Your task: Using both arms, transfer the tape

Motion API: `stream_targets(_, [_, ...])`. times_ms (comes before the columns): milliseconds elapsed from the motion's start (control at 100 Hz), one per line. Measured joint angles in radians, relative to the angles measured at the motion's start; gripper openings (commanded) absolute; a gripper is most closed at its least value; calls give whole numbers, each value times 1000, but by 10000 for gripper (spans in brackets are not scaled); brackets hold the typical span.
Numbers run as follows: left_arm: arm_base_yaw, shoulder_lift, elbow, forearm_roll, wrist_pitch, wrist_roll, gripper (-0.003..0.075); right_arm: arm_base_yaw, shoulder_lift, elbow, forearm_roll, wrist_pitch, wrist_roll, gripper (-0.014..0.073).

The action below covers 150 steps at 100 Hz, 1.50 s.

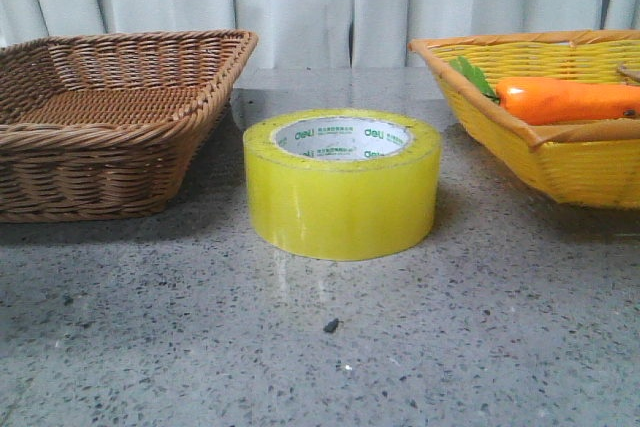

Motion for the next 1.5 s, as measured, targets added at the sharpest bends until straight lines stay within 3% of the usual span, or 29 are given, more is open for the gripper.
stream_targets(180, [-134,199,-106,9,50,0,463,0,-162,109,-21,-117,19,-55])
stream_targets(440, [-270,485,-298,29,173,0,463,0,-297,203,-21,-138,68,-55])
stream_targets(830, [-352,813,-520,29,423,68,462,0,-348,226,-21,-141,78,-55])
stream_targets(1110, [-343,909,-537,29,454,83,448,0,-348,228,-21,-141,78,-55])
stream_targets(1270, [-343,933,-537,29,454,87,360,0,-348,228,-21,-141,78,-55])
stream_targets(1500, [-343,947,-542,15,435,104,106,0,-348,228,-21,-141,80,-55])
